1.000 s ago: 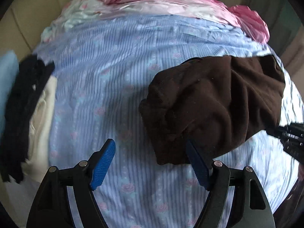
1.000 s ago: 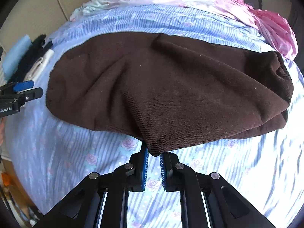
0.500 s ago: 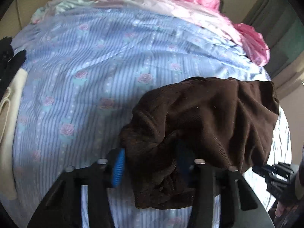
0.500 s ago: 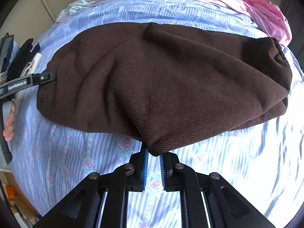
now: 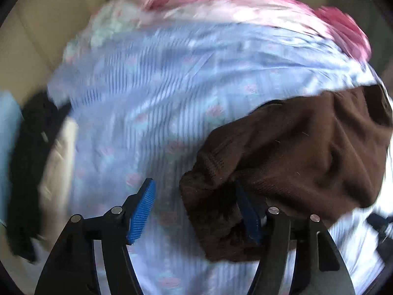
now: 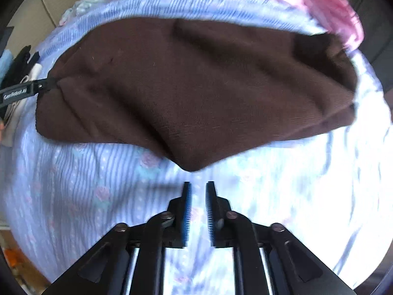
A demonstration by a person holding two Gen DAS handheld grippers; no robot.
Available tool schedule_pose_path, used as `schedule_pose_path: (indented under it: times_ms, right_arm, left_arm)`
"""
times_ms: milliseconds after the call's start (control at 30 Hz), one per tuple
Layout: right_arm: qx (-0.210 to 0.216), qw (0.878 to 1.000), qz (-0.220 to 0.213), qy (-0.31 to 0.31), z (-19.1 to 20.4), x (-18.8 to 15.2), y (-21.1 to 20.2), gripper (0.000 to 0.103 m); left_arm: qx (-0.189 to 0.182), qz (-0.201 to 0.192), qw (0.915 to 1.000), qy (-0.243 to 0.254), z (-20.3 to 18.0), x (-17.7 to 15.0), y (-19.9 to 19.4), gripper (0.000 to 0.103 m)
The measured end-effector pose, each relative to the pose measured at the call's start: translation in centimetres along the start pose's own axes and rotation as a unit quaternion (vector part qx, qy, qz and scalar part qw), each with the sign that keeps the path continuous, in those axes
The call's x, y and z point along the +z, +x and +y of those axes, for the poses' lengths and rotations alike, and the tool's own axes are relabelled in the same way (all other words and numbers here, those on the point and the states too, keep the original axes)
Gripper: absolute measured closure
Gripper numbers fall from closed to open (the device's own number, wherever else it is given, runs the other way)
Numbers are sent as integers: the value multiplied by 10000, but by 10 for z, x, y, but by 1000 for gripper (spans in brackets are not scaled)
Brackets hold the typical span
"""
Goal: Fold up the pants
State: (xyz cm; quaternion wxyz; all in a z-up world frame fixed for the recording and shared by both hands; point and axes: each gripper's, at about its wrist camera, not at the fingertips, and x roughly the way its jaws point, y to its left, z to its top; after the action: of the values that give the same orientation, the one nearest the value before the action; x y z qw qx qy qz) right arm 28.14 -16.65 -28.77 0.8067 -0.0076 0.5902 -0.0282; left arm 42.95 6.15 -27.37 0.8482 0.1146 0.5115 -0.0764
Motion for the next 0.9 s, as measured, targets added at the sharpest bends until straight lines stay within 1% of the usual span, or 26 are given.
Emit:
schedule_pose_path:
  times_ms: [67, 133, 200, 233, 267, 367, 433, 500, 567, 667, 700, 767, 800, 833, 900]
  right_arm:
    - [-231, 9984, -504, 72, -10, -10, -27, 45]
    - [-395, 9954, -869, 121, -22, -13, -47, 45]
    - [-692, 9898, -1233, 155, -41, -10, -66, 45]
    - [-776, 9877, -1346, 174, -47, -7, -69, 45]
    - [-912, 9836, -1540, 216, -62, -2, -75, 45]
    - [-1074, 9772, -1800, 329, -91, 16, -81, 45]
    - [-1191, 9710, -2014, 485, -118, 32, -79, 45]
    - [-1204, 9673, -2127, 676, -136, 49, -74, 45]
    - [-1149, 9648, -2194, 889, -155, 58, -70, 45]
    - [-928, 9623, -2200, 1302, -186, 71, -56, 45]
    - [-844, 9622, -2151, 1443, -195, 78, -47, 45]
    - [-835, 9627, -2046, 1559, -203, 88, -30, 45]
    - [-841, 9639, -1983, 1562, -205, 91, -22, 45]
    - [-833, 9646, -1954, 1563, -207, 95, -15, 45]
    - [-849, 9652, -1869, 1619, -210, 103, -1, 45]
  left_arm:
    - [75, -309, 9991, 298, -8, -1, -27, 36]
    - [-98, -633, 9968, 480, -19, 0, -55, 32]
    - [-394, -870, 9940, 526, -33, 4, -74, 32]
    - [-510, -922, 9931, 515, -39, 7, -78, 32]
    - [-673, -991, 9917, 458, -46, 11, -80, 32]
    - [-956, -1052, 9893, 331, -67, 24, -73, 32]
    - [-1113, -1053, 9879, 249, -79, 33, -67, 34]
    - [-1171, -1077, 9870, 213, -92, 45, -61, 36]
    - [-1120, -1121, 9872, 173, -104, 52, -58, 37]
    - [-1026, -1059, 9890, 93, -115, 63, -47, 39]
    - [-971, -1015, 9900, 88, -118, 66, -43, 41]
    - [-893, -933, 9916, 69, -121, 72, -35, 46]
    - [-886, -882, 9921, 41, -122, 75, -31, 51]
    - [-897, -815, 9926, -14, -122, 79, -25, 57]
    - [-1044, -662, 9922, -189, -122, 86, -15, 64]
